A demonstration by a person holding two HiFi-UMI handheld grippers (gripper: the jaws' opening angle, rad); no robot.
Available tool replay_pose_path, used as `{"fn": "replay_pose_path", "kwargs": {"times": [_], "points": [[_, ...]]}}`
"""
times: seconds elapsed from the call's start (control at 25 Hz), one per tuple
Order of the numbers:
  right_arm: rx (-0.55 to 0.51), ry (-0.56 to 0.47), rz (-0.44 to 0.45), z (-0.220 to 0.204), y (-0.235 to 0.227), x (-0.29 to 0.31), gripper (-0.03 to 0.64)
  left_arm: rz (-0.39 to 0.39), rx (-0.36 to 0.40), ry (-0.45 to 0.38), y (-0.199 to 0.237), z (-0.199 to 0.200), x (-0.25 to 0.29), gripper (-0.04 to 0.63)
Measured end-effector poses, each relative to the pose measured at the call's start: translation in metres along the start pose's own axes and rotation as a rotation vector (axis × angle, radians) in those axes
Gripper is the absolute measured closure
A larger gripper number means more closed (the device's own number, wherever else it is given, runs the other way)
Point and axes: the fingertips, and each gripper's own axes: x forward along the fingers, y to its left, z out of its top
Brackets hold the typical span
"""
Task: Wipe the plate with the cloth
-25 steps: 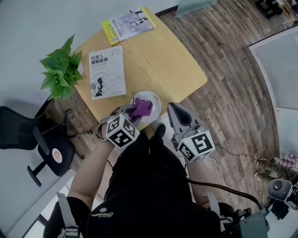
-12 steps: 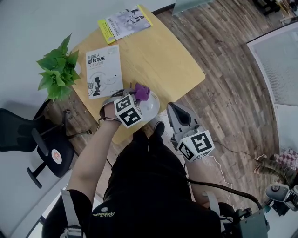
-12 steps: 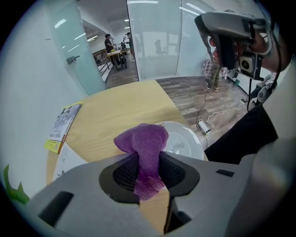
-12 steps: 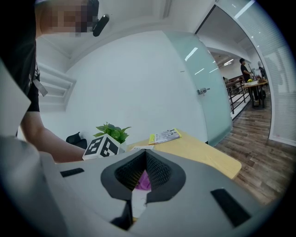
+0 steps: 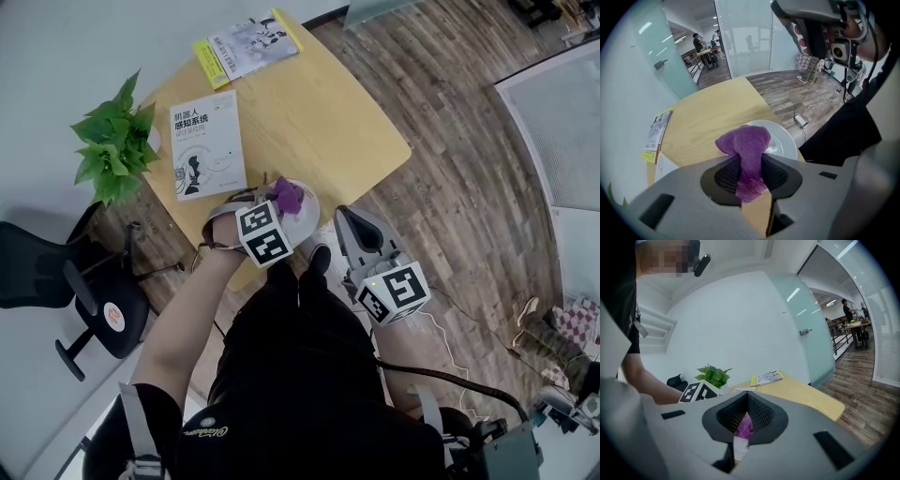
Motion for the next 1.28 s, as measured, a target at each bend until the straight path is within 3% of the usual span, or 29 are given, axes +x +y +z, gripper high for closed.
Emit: {"fn": "replay_pose_path", "kwargs": {"times": [0.64,1.0,1.16,1.28], "points": [[0.006,-0.009,0.003,0.002,0.001,0.003,0.617,-0.089,0.136,0.046,-0.058,0.004,0.004,0.476],[0.015,-0.031,0.003,0.007,0.001,0.001,0.617,-0.124,0.171,0.051,-0.084,0.004,-0.004,0.476],[0.017,-0.042,0.002,0.012,0.002,-0.002,0.617,-0.147,0.169,0.028,-0.093,0.009,-0.014,0.476],[0.016,-0.047,-0.008,0.014,-0.002,-0.005,0.617,-0.109,0.092,-0.009,-0.07,0.014,-0.021,0.476]]}}
